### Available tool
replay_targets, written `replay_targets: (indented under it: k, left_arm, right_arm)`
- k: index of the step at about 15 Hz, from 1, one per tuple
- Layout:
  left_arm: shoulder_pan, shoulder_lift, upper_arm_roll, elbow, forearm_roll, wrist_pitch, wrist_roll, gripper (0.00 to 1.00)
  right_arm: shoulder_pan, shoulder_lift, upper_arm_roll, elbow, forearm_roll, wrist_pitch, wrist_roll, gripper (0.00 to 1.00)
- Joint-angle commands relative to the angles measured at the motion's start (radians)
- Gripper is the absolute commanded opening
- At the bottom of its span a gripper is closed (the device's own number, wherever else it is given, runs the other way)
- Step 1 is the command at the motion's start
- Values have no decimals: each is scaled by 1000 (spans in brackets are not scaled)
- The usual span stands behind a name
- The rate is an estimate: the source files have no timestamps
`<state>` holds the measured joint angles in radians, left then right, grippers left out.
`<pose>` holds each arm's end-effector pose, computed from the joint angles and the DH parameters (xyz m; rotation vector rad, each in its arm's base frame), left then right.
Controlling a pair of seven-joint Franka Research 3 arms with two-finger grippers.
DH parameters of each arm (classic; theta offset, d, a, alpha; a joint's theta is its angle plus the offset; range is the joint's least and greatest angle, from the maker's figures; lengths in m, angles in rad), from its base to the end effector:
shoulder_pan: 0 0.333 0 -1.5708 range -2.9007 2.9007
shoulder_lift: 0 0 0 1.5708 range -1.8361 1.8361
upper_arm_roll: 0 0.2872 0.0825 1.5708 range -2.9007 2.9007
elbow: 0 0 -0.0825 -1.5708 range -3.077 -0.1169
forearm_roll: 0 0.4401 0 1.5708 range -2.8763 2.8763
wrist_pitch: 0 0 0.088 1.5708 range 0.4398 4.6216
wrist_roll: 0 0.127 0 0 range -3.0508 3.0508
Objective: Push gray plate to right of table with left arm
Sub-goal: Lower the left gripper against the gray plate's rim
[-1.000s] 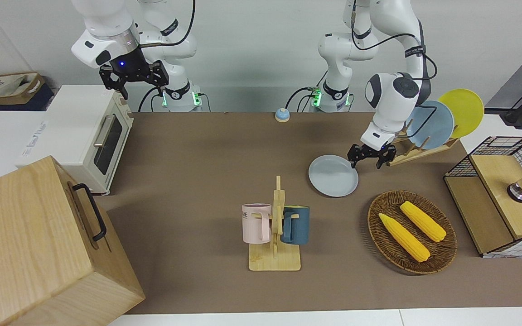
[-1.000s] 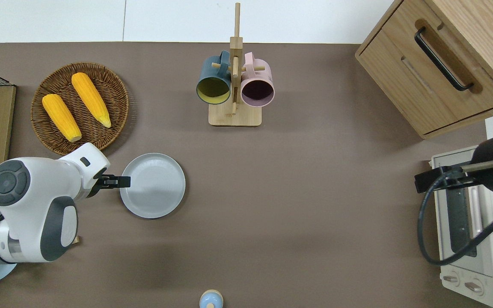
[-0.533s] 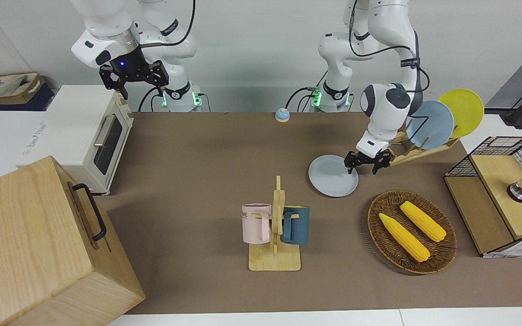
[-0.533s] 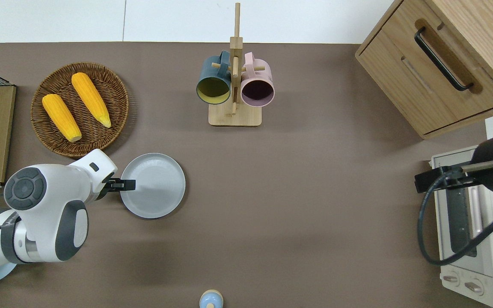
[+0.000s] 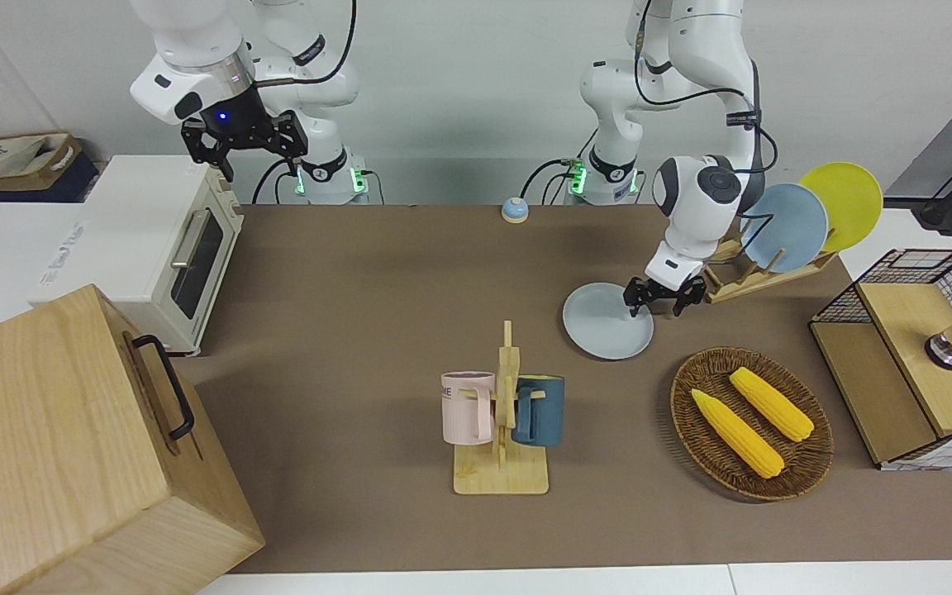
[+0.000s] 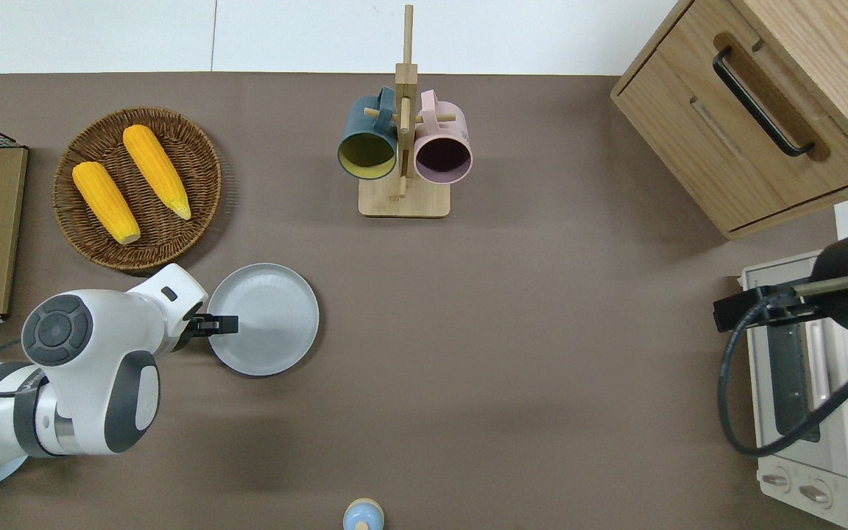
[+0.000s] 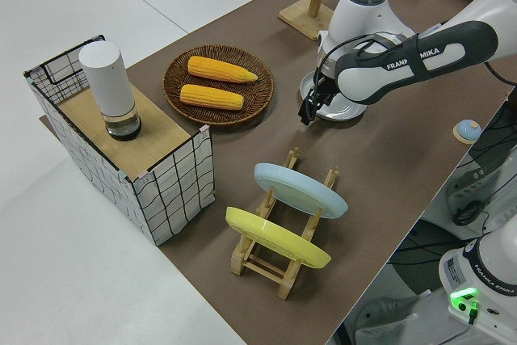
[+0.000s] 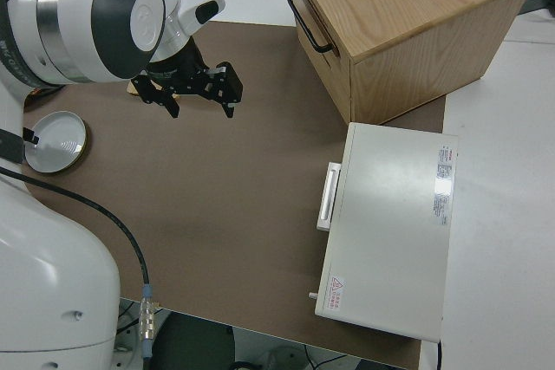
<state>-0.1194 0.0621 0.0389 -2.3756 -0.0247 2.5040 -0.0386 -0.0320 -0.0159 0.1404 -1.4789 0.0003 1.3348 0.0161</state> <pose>0.5424 -0.0436 0.2116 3.1229 -0.0354 0.1023 0.5742 0.0632 0.6135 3.1220 0.1440 -0.2003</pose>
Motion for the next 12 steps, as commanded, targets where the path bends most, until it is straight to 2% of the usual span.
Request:
replay_targets:
  k: [1,2,4,6,7,9,11,12]
  left_arm:
    - [-16,11,9,-17,-9,41,-12,989]
    - [-16,11,9,-17,-9,41,-12,983]
    - [-16,13,9,-17,-9,41,-12,900]
    - [-16,13,9,-17,-9,41,-12,695]
    - [-16,13,10,-16,-9,41,-10,524]
    - [-16,13,10,-16,-9,41,-4,252]
    - [-16,13,10,-16,-9,41,-1,69]
    - [-14,13,10,-14,-9,42,-1,15]
  right_arm:
    - [-20,-2,16,9,4,-16,12,983]
    - [-19,-2,16,9,4,-16,12,983]
    - [-20,-2,16,9,4,-16,12,983]
    - [-20,-2,16,9,4,-16,13,983]
    - [-20,-2,16,9,4,-16,13,983]
    - [-19,-2,16,9,4,-16,12,983]
    - [-20,-2,16,9,4,-16,13,983]
    - [-20,-2,16,9,4,-16,13,983]
